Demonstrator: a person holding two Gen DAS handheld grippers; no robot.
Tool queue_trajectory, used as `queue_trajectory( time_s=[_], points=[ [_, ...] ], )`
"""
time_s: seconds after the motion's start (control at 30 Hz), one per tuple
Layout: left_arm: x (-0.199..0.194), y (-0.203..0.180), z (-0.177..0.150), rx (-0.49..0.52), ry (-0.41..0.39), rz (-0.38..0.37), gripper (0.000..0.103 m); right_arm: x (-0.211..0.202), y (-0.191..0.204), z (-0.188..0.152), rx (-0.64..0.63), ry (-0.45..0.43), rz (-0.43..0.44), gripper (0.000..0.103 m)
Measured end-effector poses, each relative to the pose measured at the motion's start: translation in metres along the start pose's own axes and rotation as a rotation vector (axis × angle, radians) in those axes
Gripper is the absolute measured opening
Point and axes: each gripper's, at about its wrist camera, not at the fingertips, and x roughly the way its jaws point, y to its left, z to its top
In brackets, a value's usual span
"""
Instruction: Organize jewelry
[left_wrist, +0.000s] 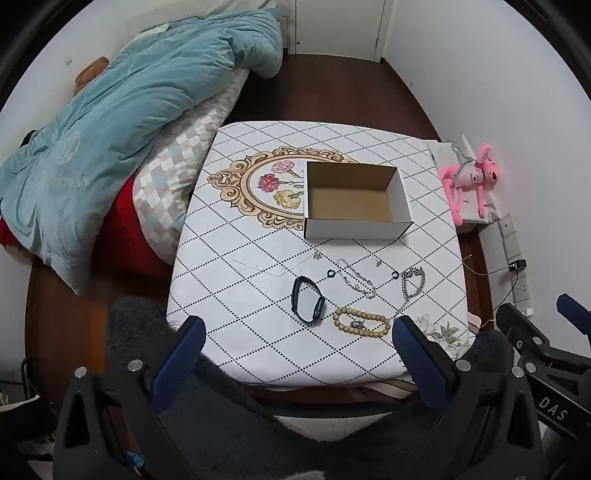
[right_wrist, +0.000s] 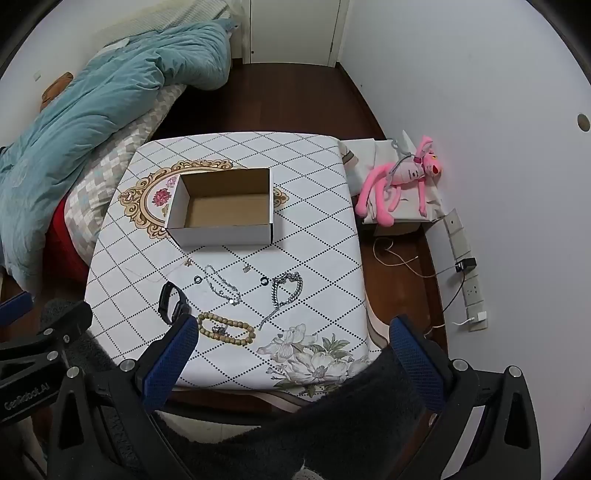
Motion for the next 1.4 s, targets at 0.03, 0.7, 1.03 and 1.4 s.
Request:
queue_trajectory(
  time_s=[0.03, 0.7, 1.03, 1.4],
  points=[
    [0.000, 0.000, 0.000, -0.001, 0.000, -0.003, 0.103, 0.000, 0.000, 0.000, -0.001, 0.001, 0.003, 0.103],
    [-0.004, -0.009, -0.005, 0.007, 0.002, 0.001, 0.103, 0.001, -0.003, 0.002, 0.001, 0.015, -0.005, 0.103],
    [-0.006, -0.007, 0.000, 0.016, 0.008, -0.004, 0.103, -0.005, -0.008, 0.004, 0.006, 0.019, -0.003, 0.103],
    [-0.008, -0.006, 0.003, 0.018, 0.002, -0.006, 0.103, -0.009, -0.006, 0.008, 0.002, 0.011, -0.006, 0.103]
  ],
)
